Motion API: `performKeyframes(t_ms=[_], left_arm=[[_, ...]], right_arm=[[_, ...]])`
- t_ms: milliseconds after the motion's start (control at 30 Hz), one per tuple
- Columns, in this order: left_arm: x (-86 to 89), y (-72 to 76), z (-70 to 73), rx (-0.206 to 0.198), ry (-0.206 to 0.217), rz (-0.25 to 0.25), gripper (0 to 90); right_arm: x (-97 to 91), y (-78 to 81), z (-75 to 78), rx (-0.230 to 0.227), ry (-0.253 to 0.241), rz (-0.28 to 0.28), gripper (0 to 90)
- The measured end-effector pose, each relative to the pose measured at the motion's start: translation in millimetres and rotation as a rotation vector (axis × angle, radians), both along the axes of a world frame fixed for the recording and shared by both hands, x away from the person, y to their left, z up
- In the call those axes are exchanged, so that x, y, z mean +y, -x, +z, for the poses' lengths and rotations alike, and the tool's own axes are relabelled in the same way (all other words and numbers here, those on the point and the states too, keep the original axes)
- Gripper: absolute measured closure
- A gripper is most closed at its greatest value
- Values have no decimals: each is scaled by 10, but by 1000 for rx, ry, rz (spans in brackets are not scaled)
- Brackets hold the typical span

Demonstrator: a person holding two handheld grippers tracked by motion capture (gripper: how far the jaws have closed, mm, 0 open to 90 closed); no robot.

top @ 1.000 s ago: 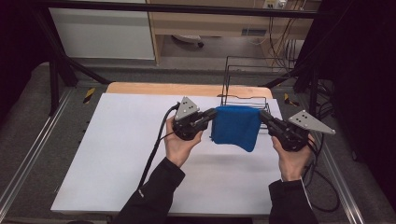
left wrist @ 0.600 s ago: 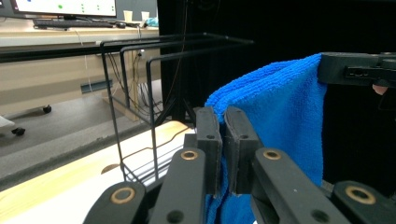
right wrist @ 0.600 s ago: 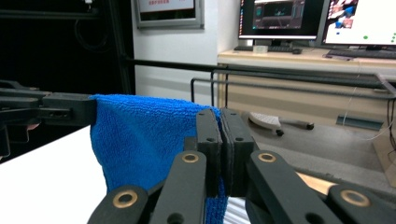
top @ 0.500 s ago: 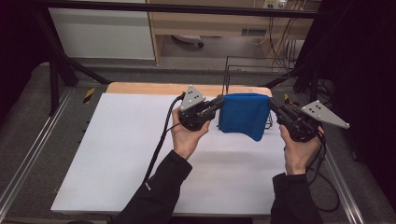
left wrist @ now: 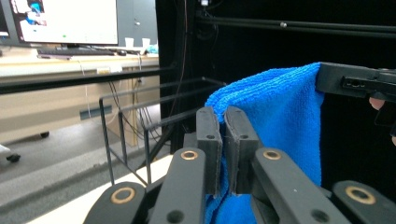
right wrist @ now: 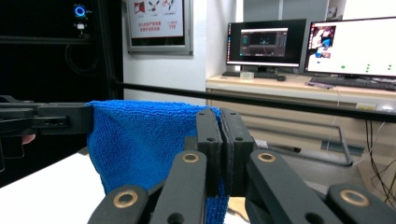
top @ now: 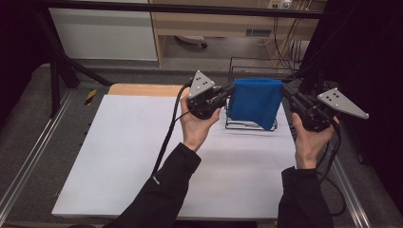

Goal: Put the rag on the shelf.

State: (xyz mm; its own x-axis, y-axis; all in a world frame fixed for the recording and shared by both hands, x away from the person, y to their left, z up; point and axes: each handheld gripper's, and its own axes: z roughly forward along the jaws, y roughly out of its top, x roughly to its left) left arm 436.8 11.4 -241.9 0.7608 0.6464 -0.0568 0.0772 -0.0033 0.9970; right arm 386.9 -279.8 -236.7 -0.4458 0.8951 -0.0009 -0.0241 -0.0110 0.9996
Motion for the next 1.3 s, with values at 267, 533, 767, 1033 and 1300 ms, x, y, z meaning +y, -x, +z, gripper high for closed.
performKeyframes(t_ms=[267, 533, 767, 1033, 1300], left_arm=[[-71, -77, 167, -38, 6, 10, 855], [-141, -146, 403, -65, 14, 15, 855], [-208, -213, 557, -89, 10, 19, 855], [-259, -311, 693, -104, 17, 24, 855], [-307, -445, 820, -106, 49, 42, 855]], right_arm=[[-44, -51, 157, -37, 1, -11, 881], [-91, -116, 377, -64, 23, -28, 881], [-150, -264, 501, -72, 25, -45, 881], [-196, -461, 634, -85, 32, -57, 881], [-217, -599, 774, -105, 32, -63, 880]])
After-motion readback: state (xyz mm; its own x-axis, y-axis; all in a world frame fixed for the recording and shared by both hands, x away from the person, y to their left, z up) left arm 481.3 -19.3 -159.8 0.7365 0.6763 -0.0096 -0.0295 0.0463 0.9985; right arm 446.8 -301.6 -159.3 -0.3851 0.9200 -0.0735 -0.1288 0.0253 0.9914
